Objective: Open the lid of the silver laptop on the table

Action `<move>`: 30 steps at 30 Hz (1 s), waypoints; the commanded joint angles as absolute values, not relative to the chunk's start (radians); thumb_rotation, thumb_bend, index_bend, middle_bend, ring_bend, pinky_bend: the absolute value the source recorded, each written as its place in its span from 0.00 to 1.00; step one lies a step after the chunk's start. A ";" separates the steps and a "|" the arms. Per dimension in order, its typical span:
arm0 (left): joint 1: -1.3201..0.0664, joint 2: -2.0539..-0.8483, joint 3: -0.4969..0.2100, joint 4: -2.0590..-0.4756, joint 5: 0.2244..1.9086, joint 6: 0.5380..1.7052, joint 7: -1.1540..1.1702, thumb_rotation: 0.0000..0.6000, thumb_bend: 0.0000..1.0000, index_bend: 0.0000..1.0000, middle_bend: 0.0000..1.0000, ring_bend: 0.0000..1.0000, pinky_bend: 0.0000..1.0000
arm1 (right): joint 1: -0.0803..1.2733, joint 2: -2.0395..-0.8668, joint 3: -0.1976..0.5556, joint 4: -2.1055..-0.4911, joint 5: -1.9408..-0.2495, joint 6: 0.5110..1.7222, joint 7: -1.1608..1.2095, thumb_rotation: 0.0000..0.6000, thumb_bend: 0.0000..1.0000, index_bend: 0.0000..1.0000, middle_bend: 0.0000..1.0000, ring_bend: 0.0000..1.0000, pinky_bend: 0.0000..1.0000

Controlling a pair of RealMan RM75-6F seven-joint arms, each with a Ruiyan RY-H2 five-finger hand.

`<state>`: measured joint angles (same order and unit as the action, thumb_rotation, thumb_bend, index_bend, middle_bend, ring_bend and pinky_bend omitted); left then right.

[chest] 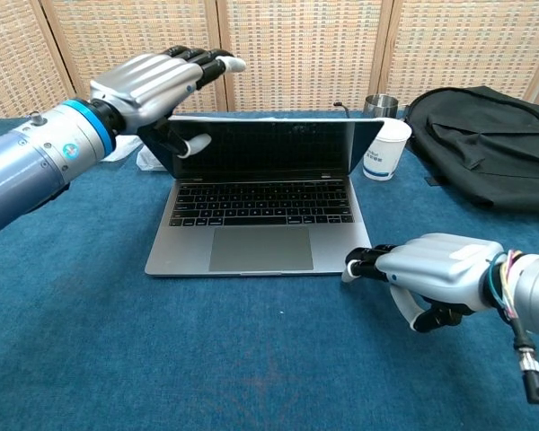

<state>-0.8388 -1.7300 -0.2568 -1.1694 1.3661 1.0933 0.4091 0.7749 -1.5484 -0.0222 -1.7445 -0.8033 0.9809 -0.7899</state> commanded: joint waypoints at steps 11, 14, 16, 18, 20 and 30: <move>-0.891 -1.718 -0.325 -1.109 1.291 1.053 0.403 1.00 0.42 0.00 0.00 0.00 0.00 | 0.787 -1.541 -0.031 -1.729 -0.828 0.975 -0.775 1.00 1.00 0.09 0.04 0.00 0.20; -0.905 -1.721 -0.338 -1.096 1.269 1.045 0.415 1.00 0.42 0.00 0.00 0.00 0.00 | 0.788 -1.539 -0.037 -1.725 -0.835 0.974 -0.773 1.00 1.00 0.09 0.04 0.00 0.20; -0.914 -1.724 -0.342 -1.084 1.254 1.037 0.438 1.00 0.42 0.00 0.00 0.00 0.00 | 0.789 -1.540 -0.038 -1.722 -0.836 0.972 -0.769 1.00 1.00 0.09 0.04 0.00 0.20; -0.924 -1.731 -0.350 -1.073 1.231 1.031 0.456 1.00 0.42 0.00 0.00 0.00 0.00 | 0.790 -1.541 -0.038 -1.720 -0.837 0.970 -0.765 1.00 1.00 0.09 0.04 0.00 0.20; -0.933 -1.739 -0.360 -1.063 1.211 1.028 0.467 1.00 0.42 0.00 0.00 0.00 0.00 | 0.791 -1.541 -0.040 -1.719 -0.839 0.968 -0.764 1.00 1.00 0.09 0.04 0.00 0.20; -0.969 -1.747 -0.411 -1.039 1.133 1.035 0.496 1.00 0.42 0.00 0.00 0.00 0.00 | 0.796 -1.541 -0.050 -1.720 -0.853 0.964 -0.762 1.00 1.00 0.09 0.05 0.00 0.20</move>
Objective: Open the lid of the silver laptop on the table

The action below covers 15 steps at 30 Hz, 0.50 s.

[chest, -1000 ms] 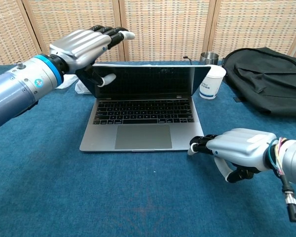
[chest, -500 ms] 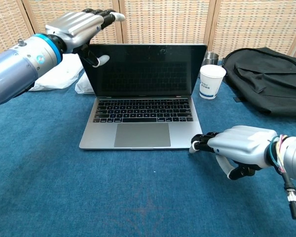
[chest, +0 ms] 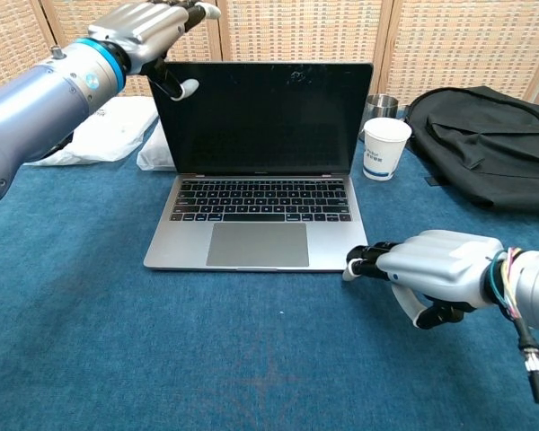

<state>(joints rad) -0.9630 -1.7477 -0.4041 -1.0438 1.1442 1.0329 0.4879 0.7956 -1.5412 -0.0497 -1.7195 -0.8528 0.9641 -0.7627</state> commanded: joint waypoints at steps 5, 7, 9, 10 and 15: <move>-0.978 -1.748 -0.421 -1.021 1.093 1.030 0.526 1.00 0.42 0.00 0.00 0.00 0.00 | 0.800 -1.538 -0.050 -1.727 -0.850 0.964 -0.764 1.00 1.00 0.09 0.05 0.00 0.20; -0.981 -1.754 -0.421 -1.001 1.073 1.026 0.541 1.00 0.42 0.00 0.00 0.00 0.00 | 0.801 -1.536 -0.050 -1.729 -0.846 0.969 -0.771 1.00 1.00 0.09 0.06 0.00 0.20; -0.987 -1.759 -0.424 -0.989 1.067 1.026 0.533 1.00 0.42 0.00 0.00 0.00 0.00 | 0.802 -1.533 -0.050 -1.732 -0.839 0.973 -0.775 1.00 1.00 0.09 0.07 0.00 0.20; -0.990 -1.759 -0.423 -0.984 1.066 1.026 0.532 1.00 0.42 0.00 0.00 0.00 0.00 | 0.803 -1.531 -0.051 -1.733 -0.835 0.973 -0.777 1.00 1.00 0.09 0.09 0.00 0.20; -0.998 -1.760 -0.433 -0.970 1.049 1.025 0.520 1.00 0.42 0.00 0.00 0.00 0.00 | 0.807 -1.527 -0.048 -1.731 -0.817 0.975 -0.782 1.00 1.00 0.10 0.12 0.00 0.20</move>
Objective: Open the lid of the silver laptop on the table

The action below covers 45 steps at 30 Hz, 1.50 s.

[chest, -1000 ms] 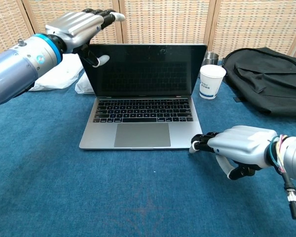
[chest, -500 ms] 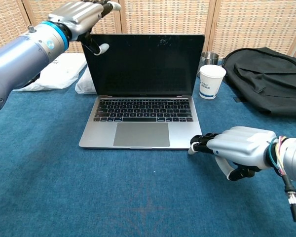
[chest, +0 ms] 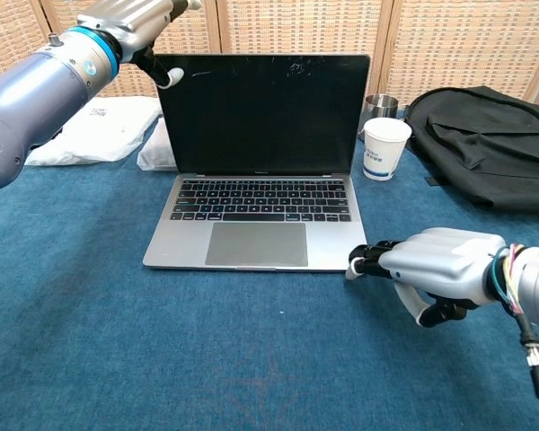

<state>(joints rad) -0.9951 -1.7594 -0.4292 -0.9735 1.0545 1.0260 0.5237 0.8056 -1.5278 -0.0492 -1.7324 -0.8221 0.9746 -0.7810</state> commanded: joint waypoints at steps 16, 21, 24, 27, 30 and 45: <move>-1.029 -1.772 -0.451 -0.923 0.969 0.999 0.530 1.00 0.42 0.00 0.00 0.00 0.00 | 0.807 -1.525 -0.055 -1.714 -0.808 0.967 -0.765 1.00 1.00 0.12 0.14 0.00 0.20; -1.036 -1.775 -0.449 -0.912 0.965 1.004 0.520 1.00 0.42 0.00 0.00 0.00 0.00 | 0.805 -1.517 -0.056 -1.715 -0.812 0.968 -0.755 1.00 1.00 0.12 0.15 0.00 0.20; -1.036 -1.768 -0.447 -0.918 0.969 1.014 0.517 1.00 0.42 0.00 0.00 0.00 0.00 | 0.804 -1.514 -0.057 -1.714 -0.815 0.968 -0.751 1.00 1.00 0.12 0.15 0.00 0.20; -1.030 -1.753 -0.442 -0.936 0.974 1.025 0.519 1.00 0.41 0.00 0.00 0.00 0.00 | 0.802 -1.512 -0.058 -1.714 -0.820 0.968 -0.745 1.00 1.00 0.12 0.15 0.00 0.20; -1.017 -1.730 -0.436 -0.971 0.983 1.038 0.510 1.00 0.41 0.00 0.00 0.00 0.00 | 0.799 -1.508 -0.055 -1.720 -0.828 0.973 -0.737 1.00 1.00 0.12 0.15 0.00 0.20; -0.895 -1.509 -0.392 -1.333 1.120 1.151 0.393 1.00 0.39 0.00 0.00 0.00 0.00 | 0.759 -1.343 -0.007 -1.885 -0.952 1.068 -0.643 1.00 1.00 0.12 0.15 0.00 0.20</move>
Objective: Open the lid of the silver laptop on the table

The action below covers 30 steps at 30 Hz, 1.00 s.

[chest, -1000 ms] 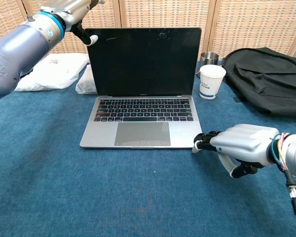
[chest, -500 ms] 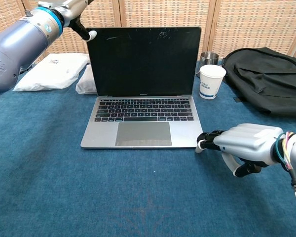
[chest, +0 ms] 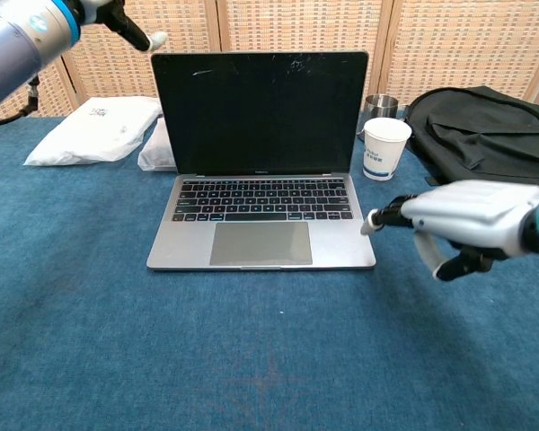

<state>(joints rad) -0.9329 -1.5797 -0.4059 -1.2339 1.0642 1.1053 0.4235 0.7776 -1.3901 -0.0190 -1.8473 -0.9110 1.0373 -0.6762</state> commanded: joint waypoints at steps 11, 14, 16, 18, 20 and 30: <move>-0.690 -1.257 -0.300 -1.636 1.262 1.310 0.293 1.00 0.01 0.00 0.00 0.00 0.00 | 0.594 -1.173 0.000 -1.743 -1.211 1.262 -0.311 1.00 0.92 0.12 0.12 0.00 0.19; -0.605 -1.206 -0.250 -1.687 1.279 1.360 0.242 1.00 0.00 0.00 0.00 0.00 0.00 | 0.529 -1.176 0.003 -1.620 -1.287 1.352 -0.168 1.00 0.54 0.12 0.10 0.00 0.17; -0.557 -1.183 -0.217 -1.706 1.290 1.383 0.212 1.00 0.00 0.00 0.00 0.00 0.00 | 0.492 -1.184 0.005 -1.558 -1.320 1.406 -0.101 1.00 0.39 0.12 0.10 0.00 0.17; -0.501 -1.160 -0.171 -1.724 1.300 1.404 0.184 1.00 0.00 0.00 0.00 0.00 0.00 | 0.447 -1.199 0.009 -1.499 -1.359 1.482 -0.036 1.00 0.30 0.12 0.09 0.00 0.17; -0.458 -1.142 -0.130 -1.737 1.312 1.416 0.164 1.00 0.00 0.00 0.00 0.00 0.00 | 0.410 -1.214 0.009 -1.461 -1.390 1.545 -0.002 1.00 0.17 0.12 0.08 0.00 0.15; -0.258 -1.141 0.040 -1.682 1.499 1.565 -0.036 1.00 0.00 0.00 0.00 0.00 0.00 | 0.259 -1.253 -0.039 -1.435 -1.492 1.692 0.173 1.00 0.00 0.00 0.00 0.00 0.01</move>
<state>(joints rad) -0.3008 -1.1313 0.0085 -1.7136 1.4480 1.5167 0.0172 0.2858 -1.2455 -0.0240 -1.4285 -1.4702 1.6716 0.1477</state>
